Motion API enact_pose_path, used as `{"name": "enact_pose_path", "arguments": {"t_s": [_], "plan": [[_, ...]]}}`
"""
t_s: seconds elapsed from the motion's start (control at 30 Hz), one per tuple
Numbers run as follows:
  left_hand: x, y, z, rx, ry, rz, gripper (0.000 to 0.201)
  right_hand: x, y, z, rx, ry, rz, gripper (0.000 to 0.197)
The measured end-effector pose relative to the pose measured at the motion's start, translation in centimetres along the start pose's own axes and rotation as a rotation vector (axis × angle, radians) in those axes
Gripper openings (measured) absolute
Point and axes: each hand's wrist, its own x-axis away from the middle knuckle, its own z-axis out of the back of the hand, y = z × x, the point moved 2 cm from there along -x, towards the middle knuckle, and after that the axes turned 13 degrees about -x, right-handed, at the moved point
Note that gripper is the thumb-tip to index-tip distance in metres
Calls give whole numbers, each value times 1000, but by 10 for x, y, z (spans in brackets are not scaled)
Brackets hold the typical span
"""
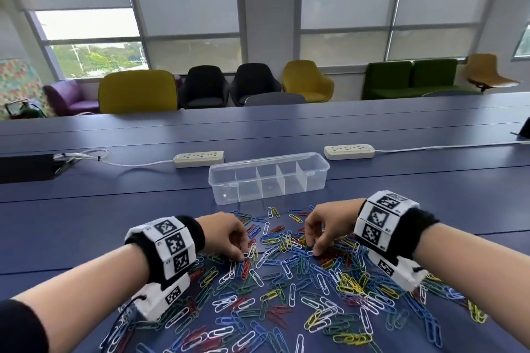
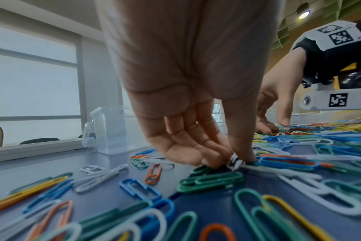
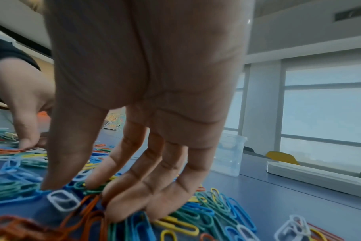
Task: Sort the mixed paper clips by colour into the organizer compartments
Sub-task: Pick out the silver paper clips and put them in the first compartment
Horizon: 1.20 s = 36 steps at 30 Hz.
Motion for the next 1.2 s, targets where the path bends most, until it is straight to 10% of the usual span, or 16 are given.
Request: {"name": "enact_pose_path", "arguments": {"t_s": [0.27,0.57,0.7,0.93,1.2], "plan": [[0,4,1,35,48,34,12,4,0,-10,104,88,29,22],[12,-8,2,728,10,149,27,10,-5,-1,9,198,126,22],[9,-8,4,528,-36,209,40,3,-9,-1,-238,126,125,20],[1,1,4,-61,-32,172,32,-7,-25,-4,-4,147,17,19],[-15,7,1,-99,-65,142,31,-18,-21,-15,134,137,-24,19]]}}
